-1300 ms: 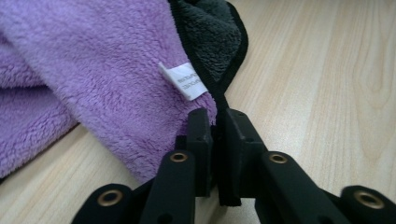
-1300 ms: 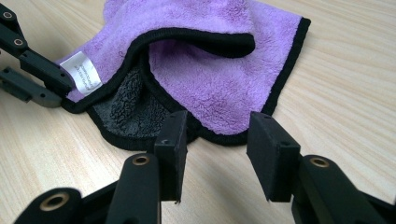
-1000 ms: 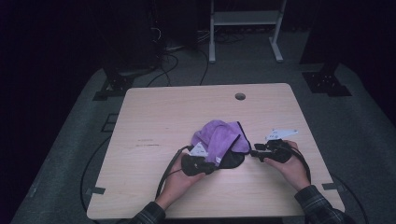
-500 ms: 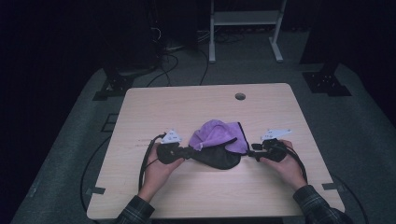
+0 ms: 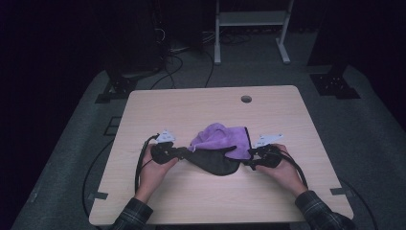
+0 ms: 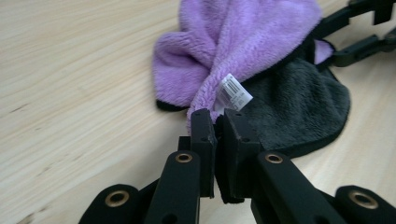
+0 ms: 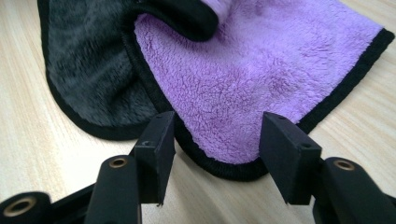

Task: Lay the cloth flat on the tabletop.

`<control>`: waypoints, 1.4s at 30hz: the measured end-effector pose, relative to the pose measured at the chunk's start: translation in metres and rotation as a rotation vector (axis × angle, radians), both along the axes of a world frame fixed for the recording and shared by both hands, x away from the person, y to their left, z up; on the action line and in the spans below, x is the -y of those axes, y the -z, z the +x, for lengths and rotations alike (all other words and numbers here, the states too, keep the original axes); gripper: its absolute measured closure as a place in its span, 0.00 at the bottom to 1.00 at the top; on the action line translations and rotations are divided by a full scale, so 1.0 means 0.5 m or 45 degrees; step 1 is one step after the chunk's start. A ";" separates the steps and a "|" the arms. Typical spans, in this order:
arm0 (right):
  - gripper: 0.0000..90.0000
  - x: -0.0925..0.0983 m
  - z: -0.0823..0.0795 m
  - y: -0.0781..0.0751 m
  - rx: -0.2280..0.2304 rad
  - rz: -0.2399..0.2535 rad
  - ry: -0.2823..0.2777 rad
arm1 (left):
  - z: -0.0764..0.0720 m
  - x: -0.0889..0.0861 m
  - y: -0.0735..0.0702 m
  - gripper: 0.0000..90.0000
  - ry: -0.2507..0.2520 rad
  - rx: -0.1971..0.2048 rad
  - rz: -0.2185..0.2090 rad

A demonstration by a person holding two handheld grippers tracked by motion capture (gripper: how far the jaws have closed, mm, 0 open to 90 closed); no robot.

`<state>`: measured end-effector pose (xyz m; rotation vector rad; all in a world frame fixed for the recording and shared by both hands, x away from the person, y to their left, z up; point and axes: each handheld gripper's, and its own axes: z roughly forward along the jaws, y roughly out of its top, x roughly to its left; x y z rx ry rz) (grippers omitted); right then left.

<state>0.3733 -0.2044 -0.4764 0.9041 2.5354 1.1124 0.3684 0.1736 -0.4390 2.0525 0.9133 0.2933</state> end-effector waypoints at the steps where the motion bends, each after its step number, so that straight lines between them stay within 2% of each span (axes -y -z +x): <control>1: 0.49 0.001 0.000 0.000 -0.001 0.003 -0.002 | 0.002 -0.006 0.000 0.92 -0.012 0.001 -0.003; 4: 0.49 0.003 0.001 0.003 0.004 0.004 -0.012 | 0.007 -0.024 -0.001 0.92 -0.052 0.005 0.006; 9: 0.61 0.002 -0.002 0.002 0.055 -0.049 -0.004 | 0.013 -0.053 -0.005 0.92 -0.102 0.012 -0.013; 16: 0.89 0.011 0.001 0.000 0.056 -0.054 0.062 | 0.013 -0.055 -0.004 0.92 -0.101 0.008 -0.015; 20: 0.93 0.012 -0.002 -0.006 0.025 -0.076 0.082 | 0.011 -0.056 -0.009 0.92 -0.100 0.011 -0.038; 22: 0.93 0.017 -0.003 -0.014 0.014 -0.047 0.087 | 0.011 -0.057 -0.015 0.92 -0.099 0.019 -0.063; 25: 0.93 0.032 -0.005 -0.042 0.042 0.015 0.115 | 0.013 -0.062 -0.032 0.92 -0.099 0.055 -0.077; 27: 0.93 0.044 -0.006 -0.065 0.100 0.015 0.143 | 0.016 -0.068 -0.047 0.92 -0.112 0.083 -0.095; 32: 0.93 0.076 -0.007 -0.117 0.177 0.091 0.205 | 0.026 -0.083 -0.085 0.92 -0.131 0.140 -0.159; 37: 0.93 0.100 -0.010 -0.164 0.254 0.145 0.242 | 0.033 -0.087 -0.130 0.92 -0.135 0.203 -0.215; 42: 0.94 0.121 -0.017 -0.213 0.336 0.196 0.283 | 0.041 -0.088 -0.180 0.92 -0.139 0.265 -0.243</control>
